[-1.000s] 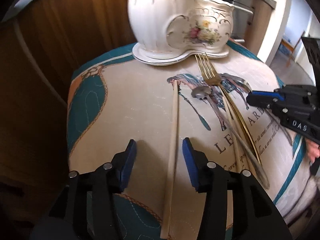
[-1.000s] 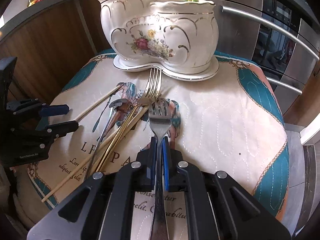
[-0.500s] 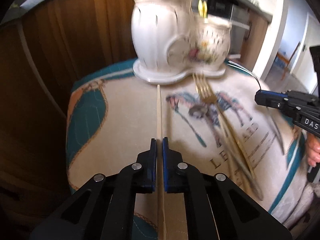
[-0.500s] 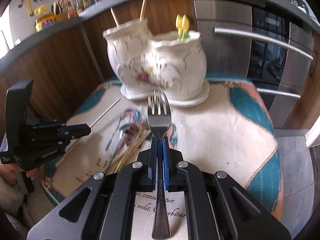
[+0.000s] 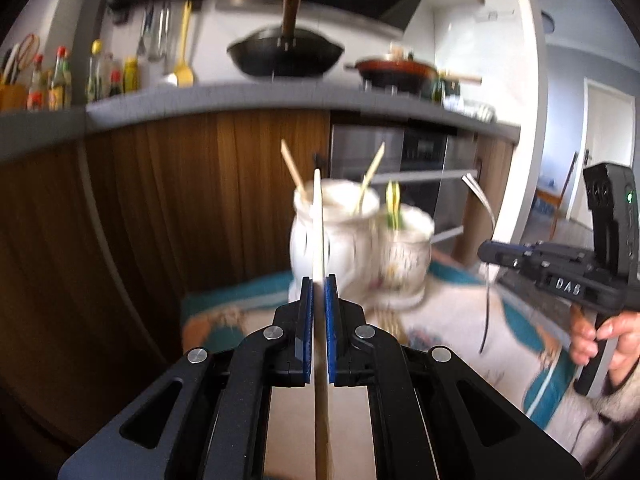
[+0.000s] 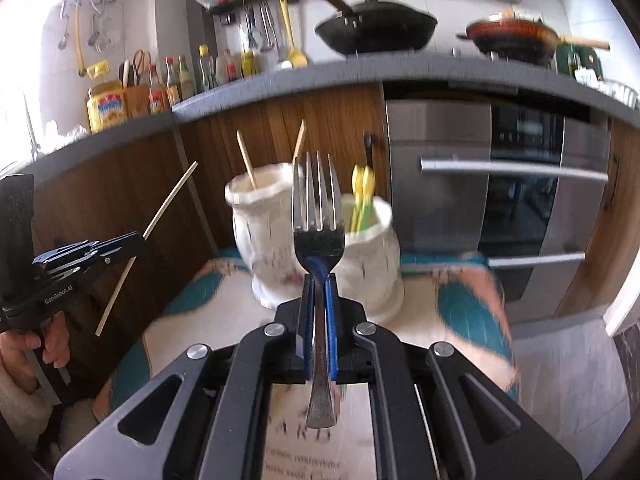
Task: Organize utensils
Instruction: 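Lift the chopstick with the left tool while the right lifts the fork toward the holder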
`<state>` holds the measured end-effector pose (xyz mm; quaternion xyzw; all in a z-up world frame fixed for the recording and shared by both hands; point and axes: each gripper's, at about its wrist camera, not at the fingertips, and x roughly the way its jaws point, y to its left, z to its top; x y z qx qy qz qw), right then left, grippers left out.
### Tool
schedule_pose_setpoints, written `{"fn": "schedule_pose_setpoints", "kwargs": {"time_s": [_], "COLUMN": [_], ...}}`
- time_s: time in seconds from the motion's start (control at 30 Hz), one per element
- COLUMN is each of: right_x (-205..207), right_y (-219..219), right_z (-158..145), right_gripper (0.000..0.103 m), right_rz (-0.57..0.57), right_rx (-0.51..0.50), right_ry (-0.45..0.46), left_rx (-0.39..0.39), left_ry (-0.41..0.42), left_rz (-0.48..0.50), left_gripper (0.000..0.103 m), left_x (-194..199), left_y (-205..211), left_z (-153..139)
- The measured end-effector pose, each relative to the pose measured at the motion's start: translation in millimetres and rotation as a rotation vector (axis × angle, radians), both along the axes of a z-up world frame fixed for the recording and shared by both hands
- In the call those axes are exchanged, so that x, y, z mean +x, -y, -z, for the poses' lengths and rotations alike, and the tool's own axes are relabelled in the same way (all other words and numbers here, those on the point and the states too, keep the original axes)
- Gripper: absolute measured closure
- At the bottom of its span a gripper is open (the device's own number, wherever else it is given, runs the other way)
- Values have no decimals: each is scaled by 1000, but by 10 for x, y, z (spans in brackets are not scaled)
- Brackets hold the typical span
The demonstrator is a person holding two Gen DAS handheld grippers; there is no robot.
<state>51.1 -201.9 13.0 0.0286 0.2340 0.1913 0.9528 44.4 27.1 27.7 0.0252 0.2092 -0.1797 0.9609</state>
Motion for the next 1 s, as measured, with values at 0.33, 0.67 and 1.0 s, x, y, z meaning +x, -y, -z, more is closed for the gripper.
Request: {"fn": "schedule_pose_setpoints", "kwargs": {"time_s": [0.33,0.67,1.0], "right_x": [499,1170,1280], "right_y": [-20,65,50], "right_z": [-667,-655,-352], "right_gripper": [98,97,97], "right_rz": [25,99,82], "right_rx": [45,87,82], "right_ry": [152,135,63], "left_rx": [-131,-323,-236], "left_ry": [183,178,206], "left_rz": [35,45,-13], "left_gripper": [97,97,97], "left_x": [619,1445,1506], "left_y": [209,398,477], "left_z": [-667,-591,-217]}}
